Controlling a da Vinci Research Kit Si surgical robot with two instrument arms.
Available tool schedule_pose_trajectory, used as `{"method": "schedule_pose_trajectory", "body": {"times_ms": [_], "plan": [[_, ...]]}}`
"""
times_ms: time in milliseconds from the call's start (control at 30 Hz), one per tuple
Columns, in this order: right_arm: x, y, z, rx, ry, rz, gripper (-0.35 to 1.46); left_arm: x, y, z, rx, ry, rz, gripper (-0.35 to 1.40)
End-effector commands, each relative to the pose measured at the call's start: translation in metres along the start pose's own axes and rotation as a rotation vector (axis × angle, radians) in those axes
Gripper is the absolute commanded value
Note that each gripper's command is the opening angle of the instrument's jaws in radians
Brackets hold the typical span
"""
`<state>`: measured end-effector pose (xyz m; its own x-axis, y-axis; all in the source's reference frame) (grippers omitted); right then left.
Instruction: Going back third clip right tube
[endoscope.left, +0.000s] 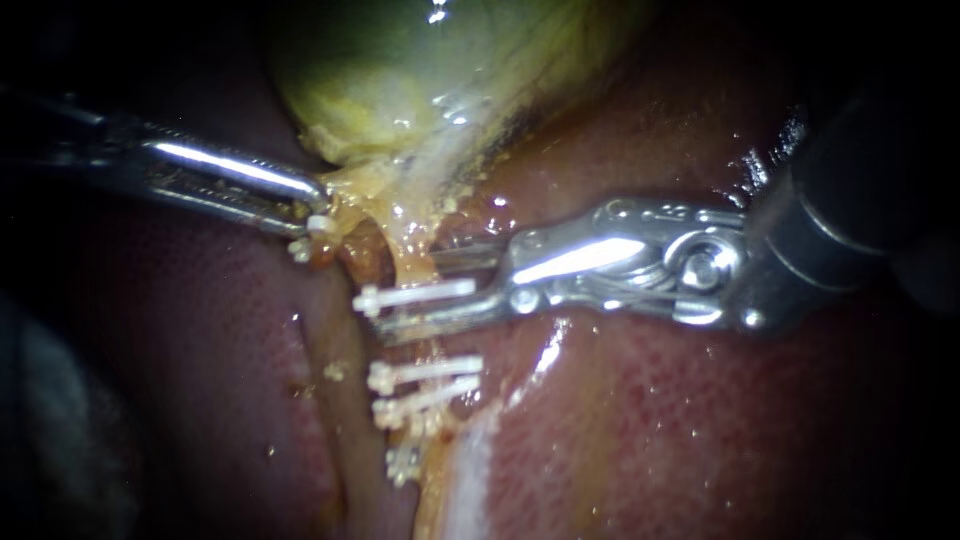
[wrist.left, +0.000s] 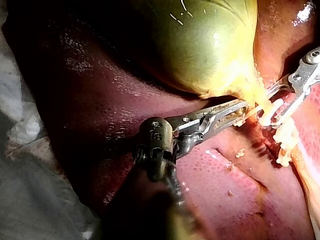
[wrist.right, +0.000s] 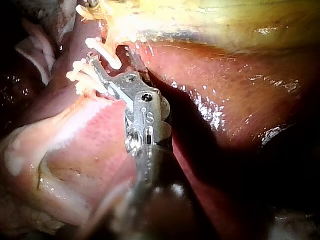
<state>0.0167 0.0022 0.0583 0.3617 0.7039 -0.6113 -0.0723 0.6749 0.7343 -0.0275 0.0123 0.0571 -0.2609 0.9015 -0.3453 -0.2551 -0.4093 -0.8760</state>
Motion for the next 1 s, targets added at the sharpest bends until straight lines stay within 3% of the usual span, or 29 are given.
{"method": "schedule_pose_trajectory", "body": {"times_ms": [33,433,533,667,767,1000], "plan": [[0.0002,-0.0001,-0.0005,0.000,0.002,-0.010,0.49,0.0000,0.0001,0.0000,0.000,0.000,0.000,-0.35],[0.0009,-0.0013,-0.0088,-0.025,0.024,-0.217,0.49,-0.0001,0.0001,-0.0003,-0.002,-0.001,0.001,-0.35],[0.0003,-0.0016,-0.0107,-0.031,0.000,-0.250,0.49,-0.0001,0.0001,-0.0004,-0.002,-0.001,0.001,-0.35],[-0.0006,-0.0020,-0.0124,-0.046,-0.078,-0.294,0.49,-0.0001,0.0001,-0.0004,-0.002,-0.001,0.001,-0.35],[-0.0009,-0.0024,-0.0130,-0.051,-0.106,-0.306,0.49,0.0000,0.0000,-0.0003,-0.002,-0.001,0.001,-0.35],[-0.0011,-0.0035,-0.0132,-0.045,-0.108,-0.308,0.50,0.0000,-0.0001,0.0003,0.002,0.001,0.001,-0.35]]}}
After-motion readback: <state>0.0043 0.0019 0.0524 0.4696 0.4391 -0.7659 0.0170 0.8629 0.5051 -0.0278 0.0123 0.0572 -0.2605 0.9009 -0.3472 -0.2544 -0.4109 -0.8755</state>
